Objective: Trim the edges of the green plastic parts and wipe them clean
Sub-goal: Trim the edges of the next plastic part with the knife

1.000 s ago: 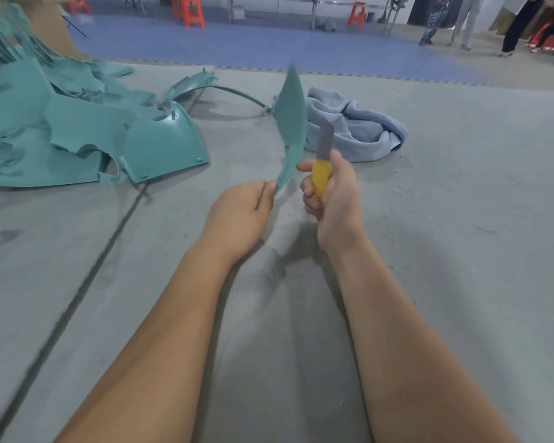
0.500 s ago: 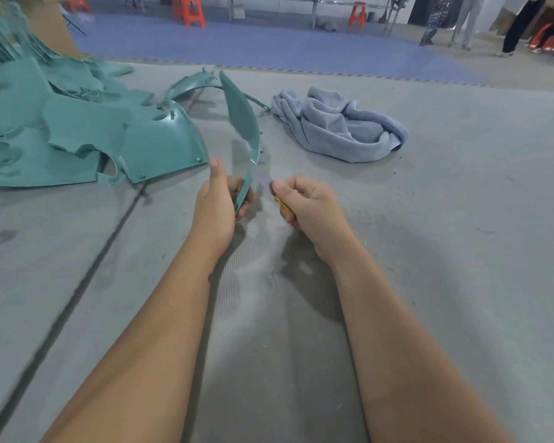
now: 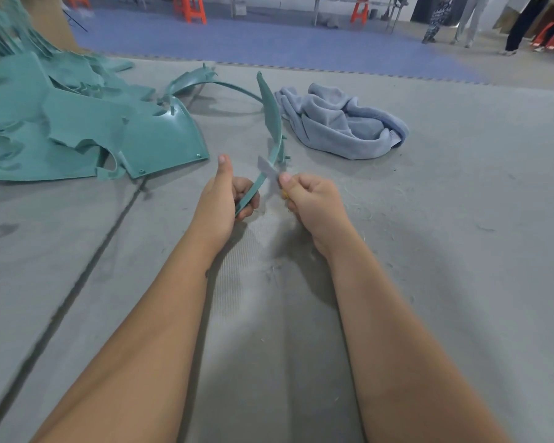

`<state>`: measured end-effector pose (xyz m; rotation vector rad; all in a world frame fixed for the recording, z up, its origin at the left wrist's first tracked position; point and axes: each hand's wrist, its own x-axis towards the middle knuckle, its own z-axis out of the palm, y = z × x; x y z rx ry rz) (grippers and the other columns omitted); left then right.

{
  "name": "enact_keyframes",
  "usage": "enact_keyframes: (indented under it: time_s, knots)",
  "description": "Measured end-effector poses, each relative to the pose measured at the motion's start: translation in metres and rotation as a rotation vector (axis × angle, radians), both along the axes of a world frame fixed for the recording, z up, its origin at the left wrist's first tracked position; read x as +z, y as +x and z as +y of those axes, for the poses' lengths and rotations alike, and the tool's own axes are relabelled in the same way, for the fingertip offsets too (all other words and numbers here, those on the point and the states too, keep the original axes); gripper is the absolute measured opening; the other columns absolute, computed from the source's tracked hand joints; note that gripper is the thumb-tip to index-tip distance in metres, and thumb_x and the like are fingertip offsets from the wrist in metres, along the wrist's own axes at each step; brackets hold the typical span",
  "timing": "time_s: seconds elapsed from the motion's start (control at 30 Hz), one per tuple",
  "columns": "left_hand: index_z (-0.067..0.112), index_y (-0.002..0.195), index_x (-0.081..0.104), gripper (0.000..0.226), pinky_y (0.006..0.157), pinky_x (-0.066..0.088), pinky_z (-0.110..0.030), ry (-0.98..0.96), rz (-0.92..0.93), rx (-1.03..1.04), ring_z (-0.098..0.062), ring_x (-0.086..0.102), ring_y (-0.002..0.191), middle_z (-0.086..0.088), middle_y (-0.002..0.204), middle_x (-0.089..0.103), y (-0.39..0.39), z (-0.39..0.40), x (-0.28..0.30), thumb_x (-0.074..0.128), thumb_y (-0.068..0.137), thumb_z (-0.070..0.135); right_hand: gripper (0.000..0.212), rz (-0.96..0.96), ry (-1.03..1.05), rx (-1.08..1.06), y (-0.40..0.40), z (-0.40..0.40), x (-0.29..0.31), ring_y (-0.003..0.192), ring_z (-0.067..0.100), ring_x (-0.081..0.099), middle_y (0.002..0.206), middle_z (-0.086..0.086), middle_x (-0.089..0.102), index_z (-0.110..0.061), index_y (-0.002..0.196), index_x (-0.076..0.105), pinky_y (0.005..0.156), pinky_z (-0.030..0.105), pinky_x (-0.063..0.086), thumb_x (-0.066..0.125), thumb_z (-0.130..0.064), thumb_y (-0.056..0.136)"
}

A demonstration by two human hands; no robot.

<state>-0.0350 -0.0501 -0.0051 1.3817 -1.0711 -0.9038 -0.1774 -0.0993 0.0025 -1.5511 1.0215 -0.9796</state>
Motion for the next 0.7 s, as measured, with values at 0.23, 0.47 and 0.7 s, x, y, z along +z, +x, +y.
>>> enact_keyframes:
  time_s: [0.23,0.47,0.7]
  knots:
    - [0.02,0.052,0.056,0.065,0.051,0.025,-0.03,0.012,-0.15,0.017,-0.008,0.03,0.038,0.003,0.042,0.037,0.003,0.005,0.005,0.023,0.096,0.056,0.039,-0.234,0.169,-0.226,0.0,-0.009,0.0,0.043,0.007,0.031,0.046,-0.009,0.041,-0.018,0.061,0.053,0.045,0.021,0.029,0.058,-0.033,0.097]
    - [0.015,0.091,0.061,0.02,0.043,0.033,-0.014,-0.004,-0.16,-0.063,-0.005,0.036,0.042,0.009,0.046,0.043,0.0,0.006,0.01,0.044,0.102,0.017,0.035,-0.286,0.15,0.085,-0.007,-0.001,0.001,0.041,0.005,0.033,0.048,-0.006,0.044,-0.018,0.063,0.057,0.039,0.014,0.026,0.058,-0.023,0.097]
    - [0.021,0.09,0.058,0.024,0.042,0.028,-0.017,0.013,-0.156,-0.083,-0.005,0.033,0.04,0.005,0.049,0.049,0.002,0.006,0.009,0.039,0.103,0.017,0.039,0.023,-0.017,0.096,-0.002,0.002,0.0,0.05,0.014,0.031,0.05,0.001,0.039,-0.016,0.059,0.053,0.051,0.028,0.026,0.058,-0.025,0.097]
